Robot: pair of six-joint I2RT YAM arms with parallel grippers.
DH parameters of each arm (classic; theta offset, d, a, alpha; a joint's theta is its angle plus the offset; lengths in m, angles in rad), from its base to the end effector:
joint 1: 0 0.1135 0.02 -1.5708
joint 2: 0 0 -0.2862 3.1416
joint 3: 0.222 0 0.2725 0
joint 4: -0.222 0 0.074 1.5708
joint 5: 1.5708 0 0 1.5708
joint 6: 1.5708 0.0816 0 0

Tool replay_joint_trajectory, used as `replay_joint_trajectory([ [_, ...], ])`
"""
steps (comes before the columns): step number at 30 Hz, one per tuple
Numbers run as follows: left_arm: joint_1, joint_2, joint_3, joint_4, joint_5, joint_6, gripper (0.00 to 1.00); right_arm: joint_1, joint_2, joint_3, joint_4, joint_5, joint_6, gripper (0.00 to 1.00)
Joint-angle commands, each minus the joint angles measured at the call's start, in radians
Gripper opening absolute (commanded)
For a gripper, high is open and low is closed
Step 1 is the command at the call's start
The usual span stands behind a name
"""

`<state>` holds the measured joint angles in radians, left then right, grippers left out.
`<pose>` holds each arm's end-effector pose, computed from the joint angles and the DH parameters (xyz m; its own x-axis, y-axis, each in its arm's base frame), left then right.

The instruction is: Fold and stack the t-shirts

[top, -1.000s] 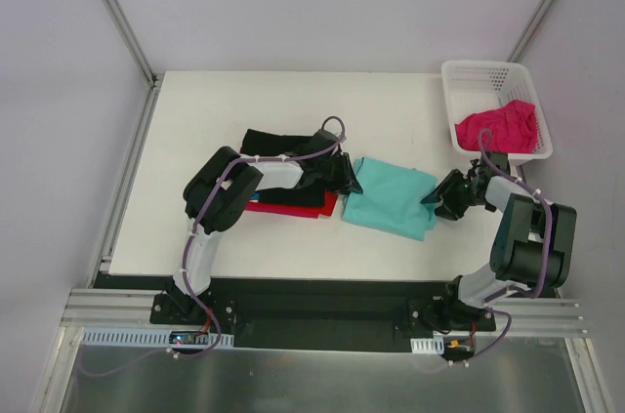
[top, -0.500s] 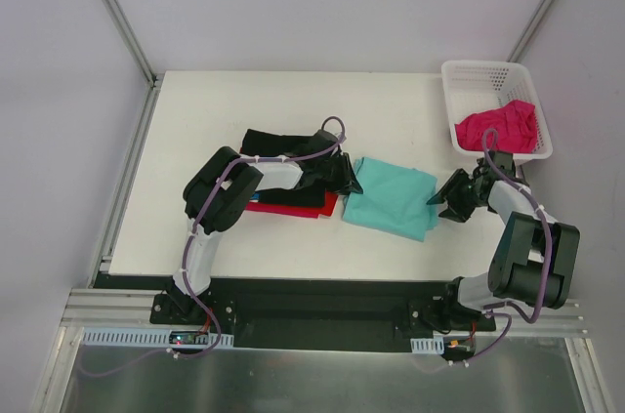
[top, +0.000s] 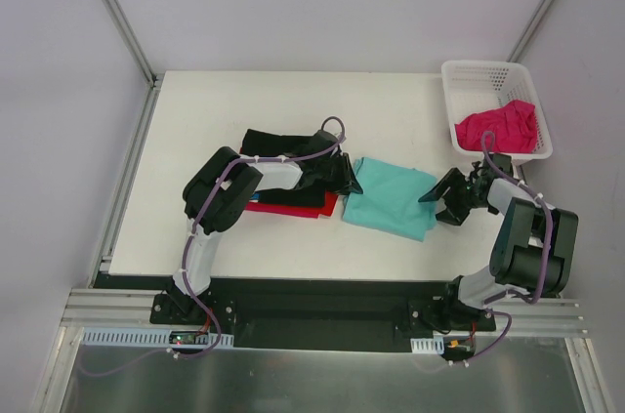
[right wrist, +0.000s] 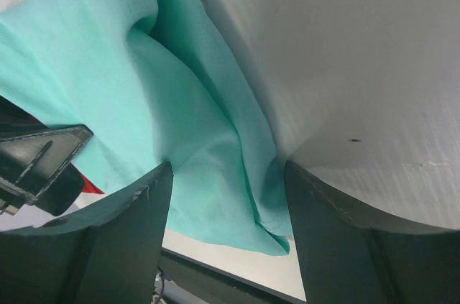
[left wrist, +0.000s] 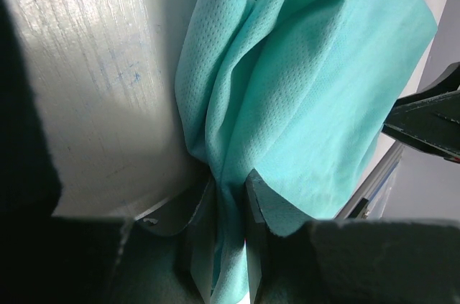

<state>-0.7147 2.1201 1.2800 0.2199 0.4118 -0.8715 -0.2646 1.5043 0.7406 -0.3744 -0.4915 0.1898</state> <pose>0.3657 -0.3606 0.1132 -0.9305 -0.1211 -0.3458 0.2090 0.5996 -0.7725 0.2954 -0.0402 0.1261 -0.8530 0.4035 -0.3310 0.2042 0.8417 0.4999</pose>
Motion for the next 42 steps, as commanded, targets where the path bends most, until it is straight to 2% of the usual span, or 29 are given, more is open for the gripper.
replay_joint_trajectory([
  [1, -0.009, -0.014, -0.03, -0.102, -0.025, 0.042, 0.19, -0.005, 0.027, -0.009, 0.058, -0.081, 0.028, 0.67],
  [14, -0.008, -0.012, -0.028, -0.103, -0.027, 0.04, 0.19, -0.002, 0.071, -0.029, 0.13, -0.162, 0.056, 0.68],
  [31, -0.009, -0.009, -0.019, -0.105, -0.021, 0.039, 0.21, 0.08, 0.091, -0.033, 0.198, -0.162, 0.129, 0.6],
  [34, -0.009, -0.011, -0.022, -0.105, -0.024, 0.04, 0.21, 0.087, 0.094, -0.035, 0.204, -0.16, 0.134, 0.49],
  [35, -0.009, -0.012, -0.022, -0.105, -0.024, 0.043, 0.21, 0.087, 0.094, -0.037, 0.206, -0.159, 0.134, 0.36],
  [37, -0.006, -0.011, -0.025, -0.105, -0.024, 0.042, 0.21, 0.087, 0.094, -0.037, 0.204, -0.157, 0.129, 0.22],
  [38, -0.005, -0.011, -0.027, -0.105, -0.022, 0.04, 0.22, 0.088, 0.094, -0.037, 0.203, -0.156, 0.126, 0.12],
  [42, 0.0, -0.015, -0.034, -0.103, -0.024, 0.042, 0.34, 0.087, 0.097, -0.03, 0.187, -0.148, 0.115, 0.05],
])
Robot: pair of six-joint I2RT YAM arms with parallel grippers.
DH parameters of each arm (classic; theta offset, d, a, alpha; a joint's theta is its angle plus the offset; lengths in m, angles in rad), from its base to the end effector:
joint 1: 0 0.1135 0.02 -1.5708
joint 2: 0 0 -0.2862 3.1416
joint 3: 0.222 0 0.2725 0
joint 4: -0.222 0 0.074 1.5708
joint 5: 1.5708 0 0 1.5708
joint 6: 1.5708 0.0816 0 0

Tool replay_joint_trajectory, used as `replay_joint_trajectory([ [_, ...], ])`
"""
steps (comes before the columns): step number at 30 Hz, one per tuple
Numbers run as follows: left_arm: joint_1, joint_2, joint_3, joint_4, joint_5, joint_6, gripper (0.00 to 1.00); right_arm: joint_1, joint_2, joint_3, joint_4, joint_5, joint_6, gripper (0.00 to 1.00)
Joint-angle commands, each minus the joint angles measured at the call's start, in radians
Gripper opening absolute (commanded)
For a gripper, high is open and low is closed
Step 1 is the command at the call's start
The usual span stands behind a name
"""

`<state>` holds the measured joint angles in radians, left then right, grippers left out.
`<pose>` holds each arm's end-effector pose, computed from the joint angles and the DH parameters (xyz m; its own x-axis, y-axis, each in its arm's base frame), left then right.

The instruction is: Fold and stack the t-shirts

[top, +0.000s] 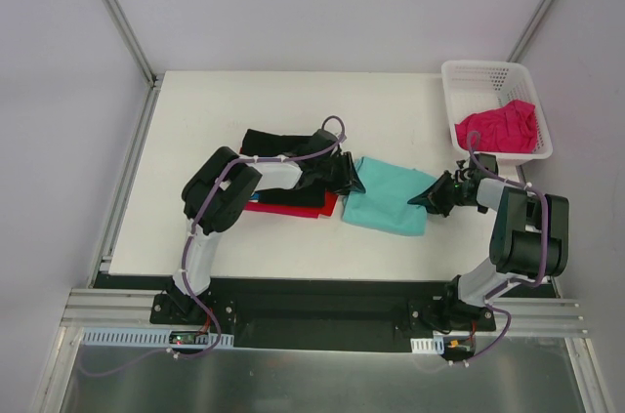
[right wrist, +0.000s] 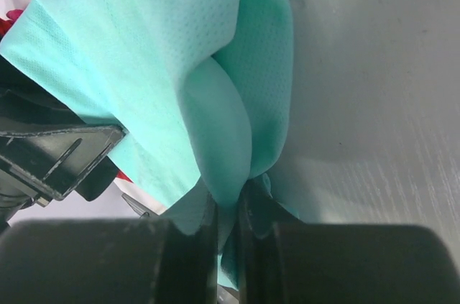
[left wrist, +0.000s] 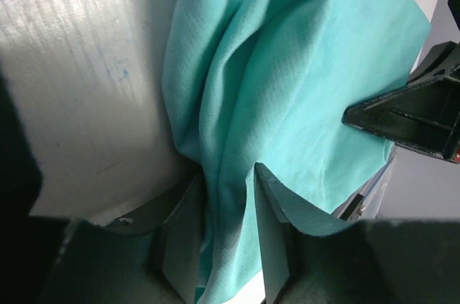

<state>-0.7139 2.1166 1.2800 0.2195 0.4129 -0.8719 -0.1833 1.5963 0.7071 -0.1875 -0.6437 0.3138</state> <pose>0.3659 -0.3603 0.1149 -0.9299 -0.1222 -0.3469 0.2102 0.5976 -0.7738 0.3112 -0.0079 0.1084 -0.8647 0.4114 -0.2880 0.1397 0.7479 0.6490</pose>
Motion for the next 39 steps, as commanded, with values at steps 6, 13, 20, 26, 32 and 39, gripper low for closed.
replay_joint_trajectory([
  [6, 0.007, 0.009, -0.018, -0.098, -0.005, 0.048, 0.61, 0.007, 0.019, 0.012, -0.001, -0.001, -0.013, 0.03],
  [13, 0.007, 0.031, -0.001, -0.088, 0.004, 0.047, 0.65, 0.007, 0.03, 0.026, -0.013, -0.002, -0.025, 0.03],
  [20, 0.004, 0.052, 0.001, -0.068, 0.012, 0.024, 0.6, 0.008, 0.051, 0.042, -0.01, -0.011, -0.018, 0.03],
  [26, -0.007, 0.068, 0.033, -0.066, 0.012, 0.007, 0.57, 0.013, 0.059, 0.048, -0.01, -0.016, -0.015, 0.03],
  [32, -0.015, 0.077, 0.044, -0.058, 0.015, -0.007, 0.57, 0.024, 0.068, 0.06, -0.007, -0.017, -0.007, 0.02],
  [39, -0.024, 0.088, 0.058, -0.057, 0.02, -0.021, 0.48, 0.038, 0.079, 0.071, -0.001, -0.022, 0.002, 0.02],
])
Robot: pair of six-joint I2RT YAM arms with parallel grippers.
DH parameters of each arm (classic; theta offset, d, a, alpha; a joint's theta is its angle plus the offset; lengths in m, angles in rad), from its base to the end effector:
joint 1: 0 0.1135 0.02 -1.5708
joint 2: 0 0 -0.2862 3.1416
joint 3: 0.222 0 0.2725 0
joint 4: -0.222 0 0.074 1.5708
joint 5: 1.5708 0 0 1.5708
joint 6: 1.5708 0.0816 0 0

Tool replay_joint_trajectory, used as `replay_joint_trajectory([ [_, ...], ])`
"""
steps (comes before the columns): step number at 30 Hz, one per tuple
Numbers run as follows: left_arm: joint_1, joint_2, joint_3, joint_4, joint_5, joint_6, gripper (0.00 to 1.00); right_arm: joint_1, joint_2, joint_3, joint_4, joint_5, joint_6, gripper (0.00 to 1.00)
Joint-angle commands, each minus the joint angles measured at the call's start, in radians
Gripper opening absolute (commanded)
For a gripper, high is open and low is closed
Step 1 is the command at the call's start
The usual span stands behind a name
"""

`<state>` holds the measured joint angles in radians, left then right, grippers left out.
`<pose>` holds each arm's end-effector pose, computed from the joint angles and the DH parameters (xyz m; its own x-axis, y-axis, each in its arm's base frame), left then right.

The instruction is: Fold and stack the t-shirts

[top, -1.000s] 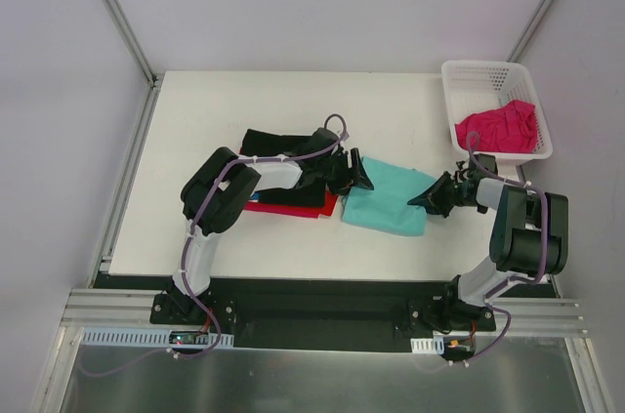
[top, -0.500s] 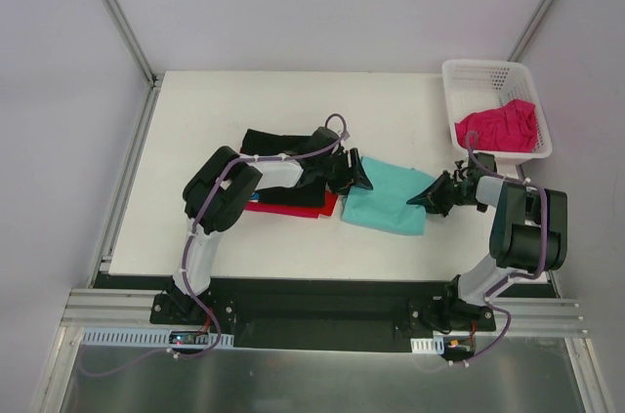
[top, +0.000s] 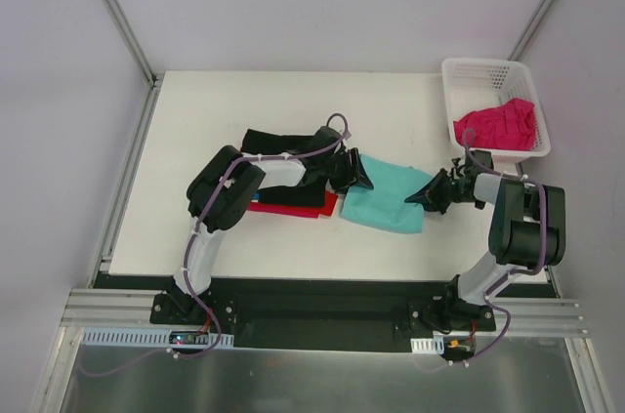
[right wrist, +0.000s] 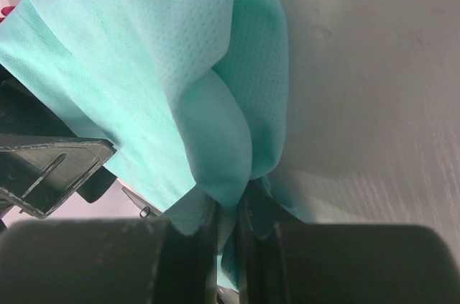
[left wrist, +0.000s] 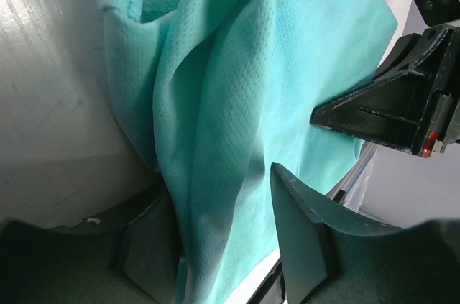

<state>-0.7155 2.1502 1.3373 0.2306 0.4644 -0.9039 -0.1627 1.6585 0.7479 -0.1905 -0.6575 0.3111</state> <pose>0.3728 -0.3725 0.1204 -0.9394 -0.1143 -0.3231 0.2113 0.5491 -0.8086 0.3221 -0.0023 0.1019 -0.8820 0.3903 -0.2641 0.1316 0.7420 0.6573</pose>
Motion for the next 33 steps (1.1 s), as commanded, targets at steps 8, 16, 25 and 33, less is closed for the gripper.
replay_joint_trajectory([
  [8, -0.029, 0.048, -0.007, -0.07, -0.032, 0.014, 0.22, 0.038, 0.021, 0.034, 0.02, -0.004, 0.026, 0.01],
  [16, -0.029, 0.023, -0.007, -0.097, -0.041, 0.03, 0.07, 0.043, -0.008, 0.05, -0.009, -0.002, 0.025, 0.01],
  [25, -0.021, -0.036, 0.002, -0.161, -0.066, 0.066, 0.0, 0.092, -0.057, 0.096, -0.055, 0.022, 0.029, 0.01],
  [33, 0.013, -0.134, 0.049, -0.283, -0.089, 0.134, 0.0, 0.161, -0.105, 0.217, -0.133, 0.052, 0.057, 0.01],
])
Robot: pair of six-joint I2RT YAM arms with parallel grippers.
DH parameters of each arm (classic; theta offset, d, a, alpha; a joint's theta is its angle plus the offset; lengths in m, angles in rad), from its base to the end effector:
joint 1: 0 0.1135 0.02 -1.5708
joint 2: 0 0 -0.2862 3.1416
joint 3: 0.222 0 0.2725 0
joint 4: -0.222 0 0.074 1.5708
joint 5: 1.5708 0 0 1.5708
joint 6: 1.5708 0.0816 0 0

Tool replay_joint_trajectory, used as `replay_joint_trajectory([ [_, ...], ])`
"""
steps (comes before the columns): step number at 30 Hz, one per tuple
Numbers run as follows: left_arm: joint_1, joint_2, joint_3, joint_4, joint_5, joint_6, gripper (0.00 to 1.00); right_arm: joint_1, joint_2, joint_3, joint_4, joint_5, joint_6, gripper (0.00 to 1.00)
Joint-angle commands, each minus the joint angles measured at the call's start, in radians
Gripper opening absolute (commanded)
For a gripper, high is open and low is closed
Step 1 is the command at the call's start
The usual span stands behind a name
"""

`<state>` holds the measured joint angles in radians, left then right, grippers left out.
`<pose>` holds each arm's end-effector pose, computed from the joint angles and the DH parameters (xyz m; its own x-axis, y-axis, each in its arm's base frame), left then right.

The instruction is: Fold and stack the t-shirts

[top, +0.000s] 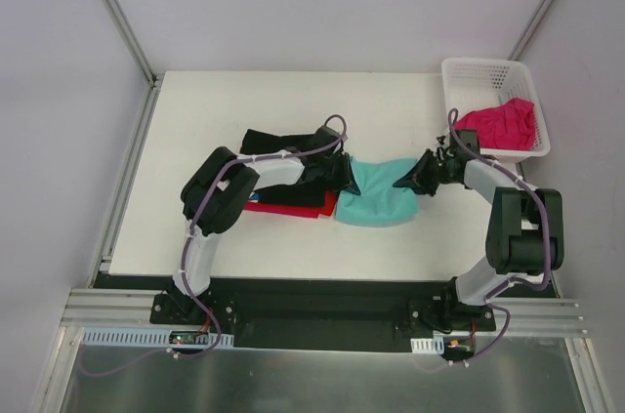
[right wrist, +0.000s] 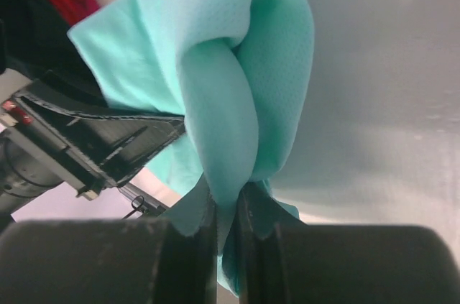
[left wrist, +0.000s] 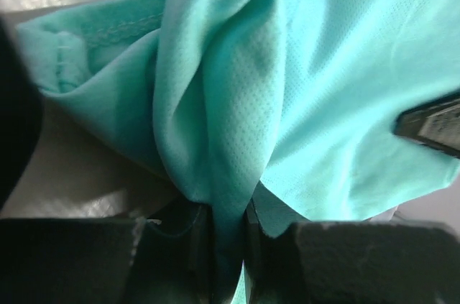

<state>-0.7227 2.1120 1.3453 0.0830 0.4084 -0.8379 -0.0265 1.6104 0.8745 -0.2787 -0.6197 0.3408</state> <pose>0.3655 -0.3656 0.1236 -0.9397 -0.0807 -0.3322 0.2085 0.6348 -0.7440 0.3439 0.0383 0.1463 -0.8954 0.2959 -0.3327 0.0152 0.7671 0.6413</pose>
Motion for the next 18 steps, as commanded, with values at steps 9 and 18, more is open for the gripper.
replay_joint_trajectory([
  [9, 0.072, -0.21, 0.052, -0.222, -0.056, 0.109, 0.0, 0.089, -0.061, 0.213, -0.111, 0.034, 0.044, 0.01],
  [18, 0.103, -0.244, 0.107, -0.284, -0.068, 0.132, 0.0, 0.14, -0.06, 0.284, -0.137, 0.046, 0.055, 0.01],
])
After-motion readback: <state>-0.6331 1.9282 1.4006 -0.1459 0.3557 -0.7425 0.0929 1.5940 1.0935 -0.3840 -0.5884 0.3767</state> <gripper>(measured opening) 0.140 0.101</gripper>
